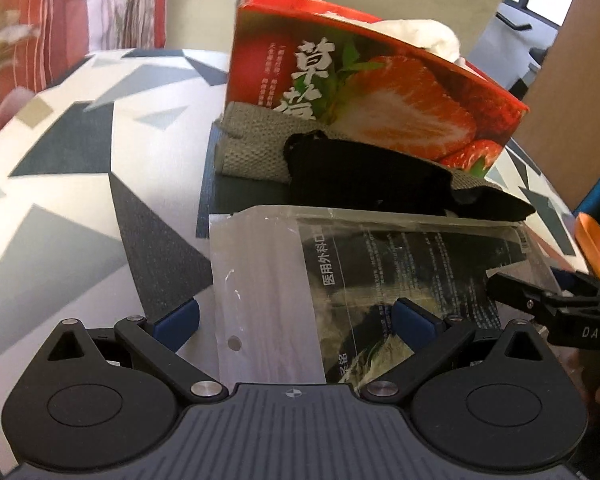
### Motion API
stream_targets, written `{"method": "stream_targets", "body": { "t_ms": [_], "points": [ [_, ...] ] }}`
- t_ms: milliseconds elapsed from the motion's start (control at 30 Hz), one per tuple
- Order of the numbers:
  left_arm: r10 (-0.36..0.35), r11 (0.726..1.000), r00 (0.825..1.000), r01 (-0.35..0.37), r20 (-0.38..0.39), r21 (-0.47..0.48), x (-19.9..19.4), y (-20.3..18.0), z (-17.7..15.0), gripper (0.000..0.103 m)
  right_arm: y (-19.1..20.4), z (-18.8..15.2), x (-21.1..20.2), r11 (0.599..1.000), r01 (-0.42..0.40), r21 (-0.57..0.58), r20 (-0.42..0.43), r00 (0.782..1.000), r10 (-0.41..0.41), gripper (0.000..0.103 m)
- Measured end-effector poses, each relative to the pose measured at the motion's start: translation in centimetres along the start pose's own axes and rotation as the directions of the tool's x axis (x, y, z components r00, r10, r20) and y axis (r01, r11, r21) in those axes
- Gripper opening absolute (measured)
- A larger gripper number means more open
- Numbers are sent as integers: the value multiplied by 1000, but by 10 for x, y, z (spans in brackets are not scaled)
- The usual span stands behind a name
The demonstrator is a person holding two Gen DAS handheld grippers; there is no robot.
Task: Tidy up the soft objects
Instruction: 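Grasp the clear plastic bag at its two ends with both tools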
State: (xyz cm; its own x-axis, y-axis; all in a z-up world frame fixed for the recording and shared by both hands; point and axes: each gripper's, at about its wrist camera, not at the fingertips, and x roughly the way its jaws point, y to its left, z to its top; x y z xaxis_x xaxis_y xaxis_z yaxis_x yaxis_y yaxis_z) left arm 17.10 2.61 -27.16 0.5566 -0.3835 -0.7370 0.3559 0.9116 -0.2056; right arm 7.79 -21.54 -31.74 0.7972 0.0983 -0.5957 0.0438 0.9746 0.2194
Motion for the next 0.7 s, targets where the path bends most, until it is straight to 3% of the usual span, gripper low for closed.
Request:
{"method": "stream_targets", "body": {
  "t_ms": [333,700],
  "points": [
    [19,999,999,-20,35,30,1,-6,-7,103,-4,1,5,999,-34,33,-37,999,35,103],
    [-22,998,998,26,-61,63,12,-2,15,103,2,21,19,996,-83,-27,-177,981,77,103]
  ]
}}
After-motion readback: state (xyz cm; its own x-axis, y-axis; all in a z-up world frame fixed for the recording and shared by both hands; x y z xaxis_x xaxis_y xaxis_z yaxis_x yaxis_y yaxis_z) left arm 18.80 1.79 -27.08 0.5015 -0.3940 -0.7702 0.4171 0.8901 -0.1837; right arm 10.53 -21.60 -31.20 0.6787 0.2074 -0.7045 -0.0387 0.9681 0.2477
